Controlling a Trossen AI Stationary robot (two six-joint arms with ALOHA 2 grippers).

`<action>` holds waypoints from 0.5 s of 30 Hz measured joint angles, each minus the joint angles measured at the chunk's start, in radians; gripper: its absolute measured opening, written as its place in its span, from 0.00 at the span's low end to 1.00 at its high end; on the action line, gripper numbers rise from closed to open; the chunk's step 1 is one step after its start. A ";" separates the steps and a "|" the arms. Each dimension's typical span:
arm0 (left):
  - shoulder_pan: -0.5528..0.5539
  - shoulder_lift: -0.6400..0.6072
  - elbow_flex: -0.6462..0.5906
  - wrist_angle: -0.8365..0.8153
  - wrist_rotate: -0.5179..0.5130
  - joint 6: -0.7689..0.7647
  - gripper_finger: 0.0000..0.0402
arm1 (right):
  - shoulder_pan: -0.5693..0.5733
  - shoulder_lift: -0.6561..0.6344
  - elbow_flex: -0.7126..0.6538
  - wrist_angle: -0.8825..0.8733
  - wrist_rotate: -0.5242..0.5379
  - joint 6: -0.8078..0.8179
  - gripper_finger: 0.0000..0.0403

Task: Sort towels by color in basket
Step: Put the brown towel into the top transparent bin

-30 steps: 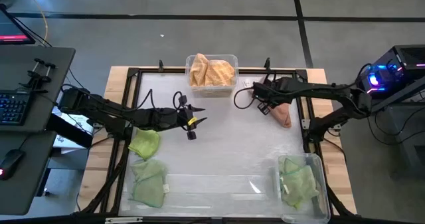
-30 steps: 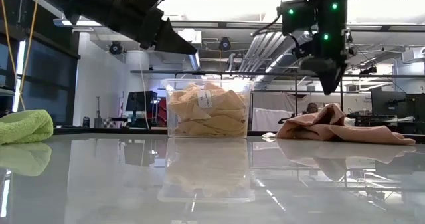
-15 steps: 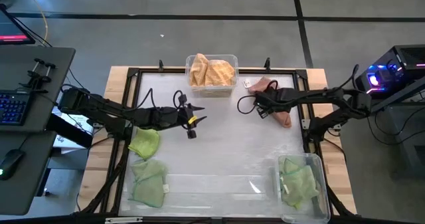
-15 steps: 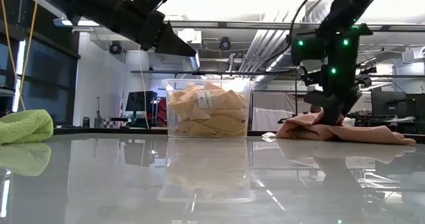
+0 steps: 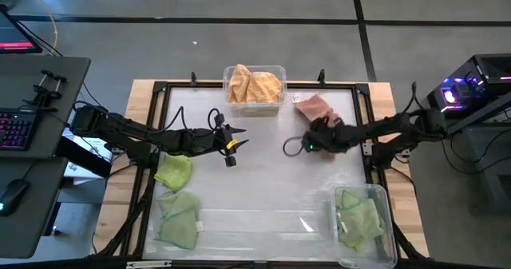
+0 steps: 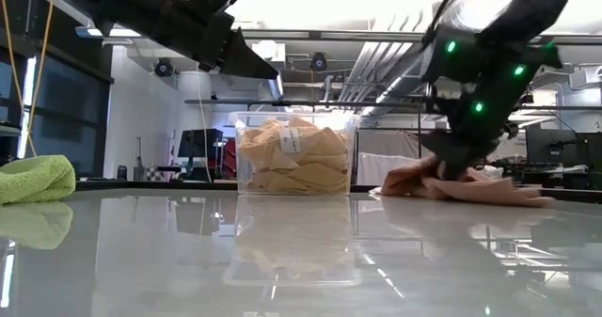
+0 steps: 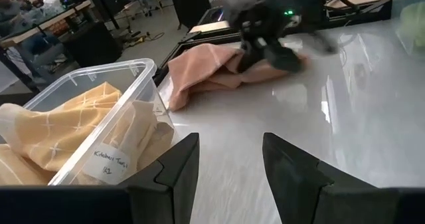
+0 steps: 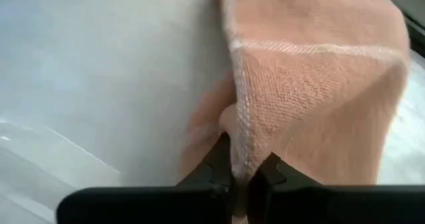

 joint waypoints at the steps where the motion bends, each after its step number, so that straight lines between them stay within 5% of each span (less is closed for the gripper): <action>1: -0.003 0.000 0.000 0.000 0.000 -0.001 0.38 | 0.045 0.000 0.006 0.013 0.015 0.008 0.01; 8: -0.043 0.000 0.000 0.004 0.000 0.035 0.38 | 0.281 0.000 0.051 0.262 -0.077 -0.112 0.01; 15: -0.094 0.000 0.000 0.036 0.000 0.104 0.38 | 0.314 0.037 0.052 0.781 -0.248 -0.468 0.02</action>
